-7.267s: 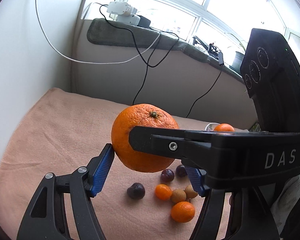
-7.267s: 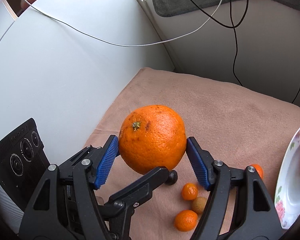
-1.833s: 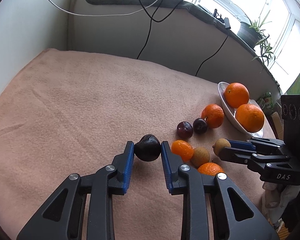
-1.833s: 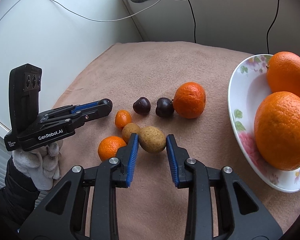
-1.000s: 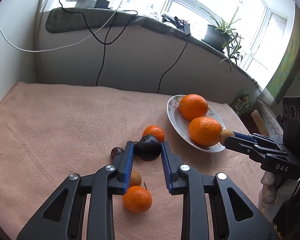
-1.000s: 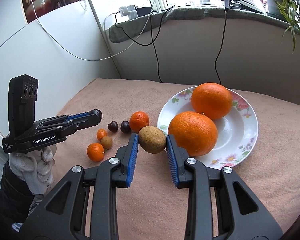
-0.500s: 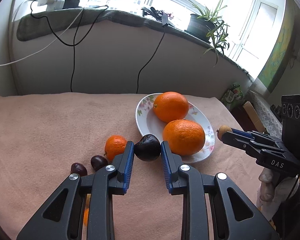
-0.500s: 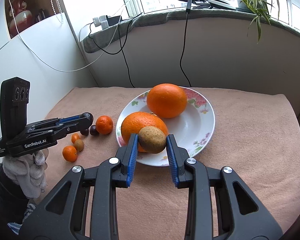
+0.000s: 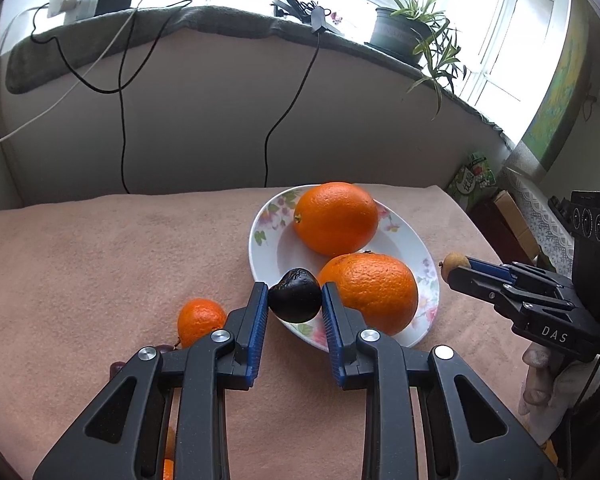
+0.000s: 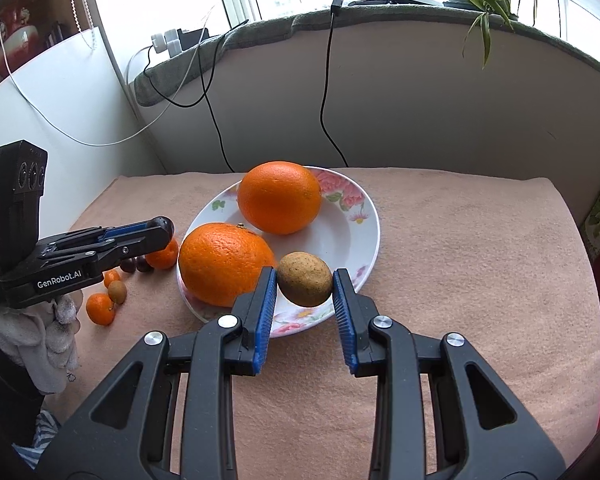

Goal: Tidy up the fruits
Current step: 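Carry the kiwi toward the plate with the right gripper while the left gripper holds the plum, then open the right gripper over the plate while the left gripper releases the plum into it, then move both grippers back toward the small mandarins on the towel, then grasp a small mandarin with the right gripper while the left gripper grasps another mandarin, then carry the mandarin over the plate with the right gripper while the left gripper carries its mandarin, then open the right gripper over the plate while the left gripper releases its mandarin there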

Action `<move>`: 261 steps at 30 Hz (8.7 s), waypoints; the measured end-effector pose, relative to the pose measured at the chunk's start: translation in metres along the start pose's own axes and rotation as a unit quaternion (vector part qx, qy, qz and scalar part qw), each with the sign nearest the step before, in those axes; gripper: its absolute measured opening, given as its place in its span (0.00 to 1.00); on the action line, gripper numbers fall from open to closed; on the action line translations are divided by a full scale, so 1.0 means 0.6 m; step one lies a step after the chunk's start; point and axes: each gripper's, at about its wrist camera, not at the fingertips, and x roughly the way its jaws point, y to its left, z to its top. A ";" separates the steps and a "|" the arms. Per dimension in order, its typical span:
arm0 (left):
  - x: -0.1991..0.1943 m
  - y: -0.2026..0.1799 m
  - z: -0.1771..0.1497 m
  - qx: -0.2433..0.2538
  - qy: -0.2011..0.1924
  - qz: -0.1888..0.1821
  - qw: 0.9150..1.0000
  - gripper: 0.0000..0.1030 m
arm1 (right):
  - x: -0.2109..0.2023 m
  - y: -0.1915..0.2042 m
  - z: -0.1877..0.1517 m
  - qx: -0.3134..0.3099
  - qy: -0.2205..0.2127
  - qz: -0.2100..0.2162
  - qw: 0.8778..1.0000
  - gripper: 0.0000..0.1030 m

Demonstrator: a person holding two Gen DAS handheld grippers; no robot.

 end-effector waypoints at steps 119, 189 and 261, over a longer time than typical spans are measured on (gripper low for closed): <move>-0.091 0.183 -0.122 -0.114 0.022 0.017 0.993 0.37 | 0.138 0.333 -0.071 -0.114 0.134 0.188 0.966 0.54; -0.065 0.065 -0.034 -0.071 -0.012 -0.037 0.997 0.23 | -0.018 0.078 -0.039 -0.023 0.013 0.055 0.998 0.32; 0.010 -0.005 0.030 0.010 -0.005 0.015 1.000 0.76 | 0.028 -0.006 0.032 -0.041 -0.005 -0.025 0.999 0.85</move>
